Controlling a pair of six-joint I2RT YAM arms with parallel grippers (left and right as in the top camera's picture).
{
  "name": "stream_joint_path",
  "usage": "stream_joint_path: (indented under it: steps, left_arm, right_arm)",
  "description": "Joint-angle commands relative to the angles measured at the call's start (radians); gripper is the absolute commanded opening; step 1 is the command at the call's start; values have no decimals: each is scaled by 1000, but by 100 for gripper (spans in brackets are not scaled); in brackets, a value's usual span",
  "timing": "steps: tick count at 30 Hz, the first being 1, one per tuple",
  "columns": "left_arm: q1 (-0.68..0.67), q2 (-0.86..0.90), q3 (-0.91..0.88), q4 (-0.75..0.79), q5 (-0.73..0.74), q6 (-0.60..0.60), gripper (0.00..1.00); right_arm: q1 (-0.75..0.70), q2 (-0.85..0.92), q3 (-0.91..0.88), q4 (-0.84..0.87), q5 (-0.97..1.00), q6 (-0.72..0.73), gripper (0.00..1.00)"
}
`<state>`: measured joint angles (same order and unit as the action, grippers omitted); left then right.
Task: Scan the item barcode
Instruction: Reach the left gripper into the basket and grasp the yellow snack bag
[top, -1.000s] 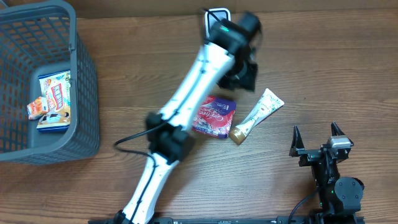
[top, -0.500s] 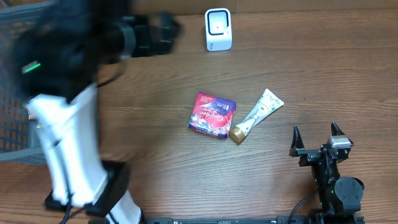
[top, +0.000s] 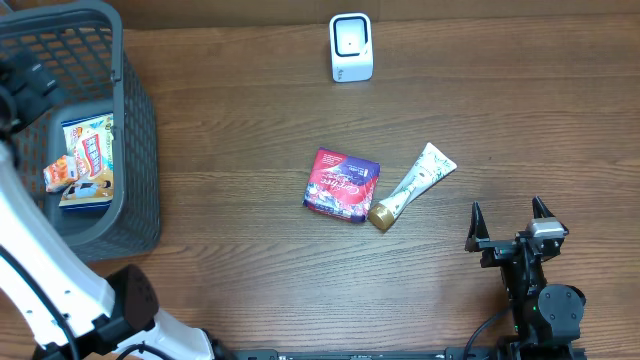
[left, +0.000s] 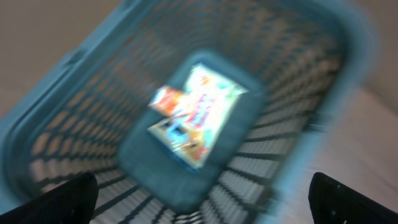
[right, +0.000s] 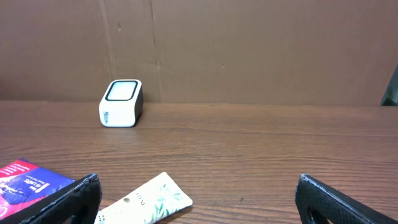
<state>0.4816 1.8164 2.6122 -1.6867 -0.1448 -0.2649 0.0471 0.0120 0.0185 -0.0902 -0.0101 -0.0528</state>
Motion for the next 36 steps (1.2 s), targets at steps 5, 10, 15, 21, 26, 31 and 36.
stream_joint_path:
  steps: [5, 10, 15, 21, 26, 31, 36]
  left_arm:
    - [115, 61, -259, 84, -45, 13, 100]
    - [114, 102, -412, 244, 1, 80, 100]
    - [113, 151, -496, 394, 112, 187, 100]
    - [92, 261, -508, 409, 170, 243, 100]
    - [66, 360, -508, 411, 164, 244, 100]
    - [37, 441, -508, 431, 141, 270, 100]
    - [23, 505, -508, 439, 64, 270, 100]
  right_arm:
    - [-3, -9, -10, 6, 10, -1, 100]
    - [-3, -9, -10, 6, 10, -1, 100]
    - [-3, -9, -10, 6, 10, -1, 100]
    - [-3, -9, -10, 6, 10, -1, 100]
    - [-3, -9, -10, 6, 10, -1, 100]
    - [-3, -9, -10, 6, 10, 0, 100]
    - [-3, -9, -10, 6, 10, -1, 100]
